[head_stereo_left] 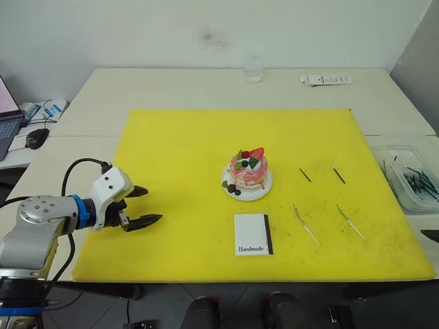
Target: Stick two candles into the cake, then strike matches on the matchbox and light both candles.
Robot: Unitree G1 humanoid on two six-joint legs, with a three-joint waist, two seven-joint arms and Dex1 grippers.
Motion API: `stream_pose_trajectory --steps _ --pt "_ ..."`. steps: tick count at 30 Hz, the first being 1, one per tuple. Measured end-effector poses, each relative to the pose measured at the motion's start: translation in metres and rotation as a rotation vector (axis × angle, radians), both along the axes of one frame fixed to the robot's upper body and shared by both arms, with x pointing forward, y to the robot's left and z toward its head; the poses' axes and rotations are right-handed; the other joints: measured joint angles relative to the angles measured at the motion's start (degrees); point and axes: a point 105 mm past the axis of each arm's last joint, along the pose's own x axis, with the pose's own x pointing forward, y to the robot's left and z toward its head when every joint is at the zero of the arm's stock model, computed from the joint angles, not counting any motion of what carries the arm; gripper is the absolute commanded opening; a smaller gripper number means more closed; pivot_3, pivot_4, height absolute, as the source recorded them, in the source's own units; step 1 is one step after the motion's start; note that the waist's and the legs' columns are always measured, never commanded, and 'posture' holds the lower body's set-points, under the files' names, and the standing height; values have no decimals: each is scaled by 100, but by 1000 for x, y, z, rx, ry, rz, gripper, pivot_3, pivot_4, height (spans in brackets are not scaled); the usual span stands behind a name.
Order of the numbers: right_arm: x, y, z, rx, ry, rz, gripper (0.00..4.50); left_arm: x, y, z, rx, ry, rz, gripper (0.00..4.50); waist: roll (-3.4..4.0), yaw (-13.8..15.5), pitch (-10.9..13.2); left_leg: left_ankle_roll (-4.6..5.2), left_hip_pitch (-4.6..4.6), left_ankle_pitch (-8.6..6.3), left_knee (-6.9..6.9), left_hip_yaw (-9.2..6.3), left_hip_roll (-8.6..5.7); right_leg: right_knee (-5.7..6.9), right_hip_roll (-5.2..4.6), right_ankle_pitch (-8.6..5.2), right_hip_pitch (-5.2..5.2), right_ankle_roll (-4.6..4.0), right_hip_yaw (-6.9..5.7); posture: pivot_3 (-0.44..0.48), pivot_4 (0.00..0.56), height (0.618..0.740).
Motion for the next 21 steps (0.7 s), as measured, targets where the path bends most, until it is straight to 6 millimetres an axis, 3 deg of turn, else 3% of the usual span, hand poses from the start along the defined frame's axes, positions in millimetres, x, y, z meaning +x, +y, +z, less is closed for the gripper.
stream_pose_trajectory --steps 21 --pt "-1 1 0 -5 -6 17 4406 1 12 -8 -37 19 1 4427 0 0 0 0 1 0 1 -1 1 3 0 0 0 -1 -1 0 150 738"
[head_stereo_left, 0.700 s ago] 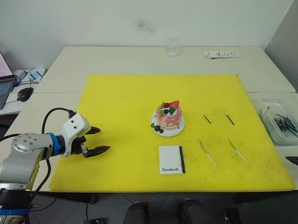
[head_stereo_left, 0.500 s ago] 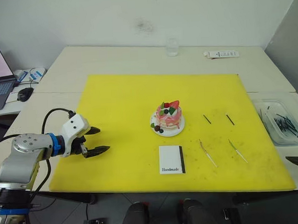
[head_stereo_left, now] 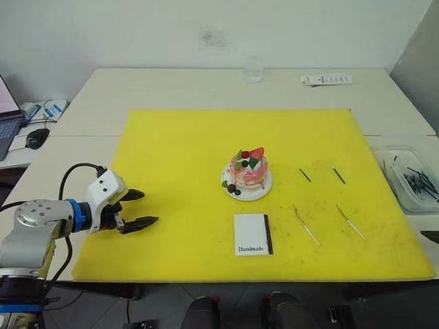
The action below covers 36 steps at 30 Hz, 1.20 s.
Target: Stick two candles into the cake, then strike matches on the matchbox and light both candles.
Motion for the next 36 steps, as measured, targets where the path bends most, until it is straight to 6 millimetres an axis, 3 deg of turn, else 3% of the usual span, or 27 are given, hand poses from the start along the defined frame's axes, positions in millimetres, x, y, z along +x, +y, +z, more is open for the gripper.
stream_pose_trajectory --steps 6,12,15,19,24,30,36 --pt "3 4 4 12 -27 14 4406 5 -2 17 -87 -39 2 4427 0 -1 0 0 1 0 3 0 0 3 0 0 0 1 -1 0 150 738" --pt "4 9 5 16 -50 28 4406 -3 -10 16 -102 -31 -24 4427 0 -2 0 0 -1 0 2 0 0 2 0 0 0 0 -1 0 150 738" --pt "5 15 7 19 -72 40 4406 -14 -28 17 -146 -15 -81 4427 0 -1 0 0 -1 0 2 0 1 2 -1 0 1 1 0 0 150 738" --pt "5 37 16 45 -110 86 4406 -36 -63 20 -207 10 -204 4427 1 0 0 0 2 0 3 -6 4 6 0 0 4 0 -4 0 150 738" --pt "-6 67 13 95 -101 103 4406 -57 -101 26 -297 48 -310 4427 2 5 -1 -1 1 0 5 -13 5 6 2 0 8 1 -12 0 150 738" --pt "-10 90 -5 127 -79 58 4406 -72 -141 37 -376 66 -435 4427 -1 5 -4 -1 2 1 13 -14 0 7 2 3 11 5 -8 0 150 738" --pt "1 98 -33 127 -46 -26 4406 -79 -163 35 -409 80 -490 4427 2 -4 -6 0 3 1 12 -14 -10 7 4 3 10 5 0 0 150 738"
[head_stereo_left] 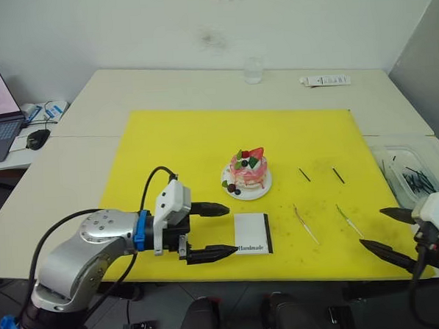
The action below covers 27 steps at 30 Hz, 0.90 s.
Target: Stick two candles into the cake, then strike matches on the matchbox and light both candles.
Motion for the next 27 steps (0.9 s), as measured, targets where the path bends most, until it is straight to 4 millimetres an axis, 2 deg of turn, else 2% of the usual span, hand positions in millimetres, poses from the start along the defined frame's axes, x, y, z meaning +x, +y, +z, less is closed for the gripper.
stream_pose_trajectory --steps 3,16,19,27 --pt "3 5 -8 10 3 -15 4406 -2 -4 -3 0 4 -6 4427 0 4 0 0 -2 0 -3 -4 -1 0 3 -2 -2 -2 -2 0 150 738" --pt "11 1 -29 15 35 -121 4406 -8 -10 -9 -10 -25 -23 4427 1 4 0 0 -1 0 -1 -9 -14 0 1 -8 0 -13 0 0 150 738" --pt "12 -4 -36 21 58 -161 3482 -7 -11 -9 -11 -24 -21 4500 1 5 0 1 -3 0 -2 -9 -19 -1 2 -7 0 -10 0 0 150 738" --pt "9 -3 -46 22 97 -167 529 -3 -13 -5 -9 -46 -6 4500 0 5 -1 1 -3 0 0 -11 -22 -1 1 -9 1 -12 0 0 150 738"
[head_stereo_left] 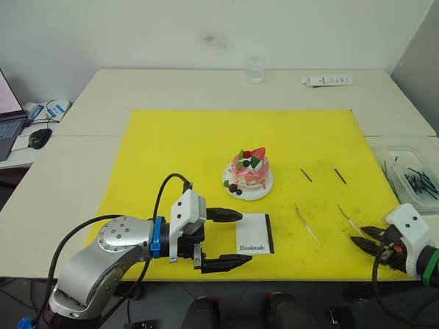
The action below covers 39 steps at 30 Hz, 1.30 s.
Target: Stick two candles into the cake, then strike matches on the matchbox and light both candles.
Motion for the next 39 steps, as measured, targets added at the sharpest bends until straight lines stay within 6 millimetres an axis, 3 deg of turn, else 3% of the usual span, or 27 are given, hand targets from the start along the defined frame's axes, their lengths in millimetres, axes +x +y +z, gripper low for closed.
stream_pose_trajectory --steps 2,10,15,19,25,33,39 --pt "0 0 -1 6 0 -4 35 1 0 0 1 0 11 4500 -1 0 0 0 0 0 0 1 -1 -1 -2 0 0 0 1 0 150 738" --pt "-2 -4 0 84 2 -42 35 2 -1 -3 -4 50 34 4500 -1 1 -1 0 -1 0 0 0 -4 -1 -3 3 1 5 0 0 150 738" --pt "-4 -1 25 193 -42 -21 35 5 1 -6 9 96 62 4500 0 -5 0 0 1 0 -1 -2 0 -1 -2 10 -1 18 2 0 150 738" --pt "1 24 56 291 -95 97 35 13 0 -2 -23 143 97 4500 -1 -6 0 0 1 0 -1 -15 0 0 -1 13 0 21 -2 0 150 738" --pt "6 81 110 504 -179 327 35 17 -19 43 -285 352 39 4500 -8 -4 4 2 -8 1 0 -18 -12 -4 3 14 2 35 0 0 150 738" --pt "0 126 137 761 -72 442 35 17 -44 71 -520 556 -25 4500 -14 -2 7 2 -19 1 3 -17 -20 -8 -3 11 1 45 1 0 150 738" --pt "-1 143 147 891 1 446 35 22 -53 85 -639 619 -34 4500 -14 -6 7 2 -13 1 4 -17 -20 -4 0 13 3 47 4 0 150 738"
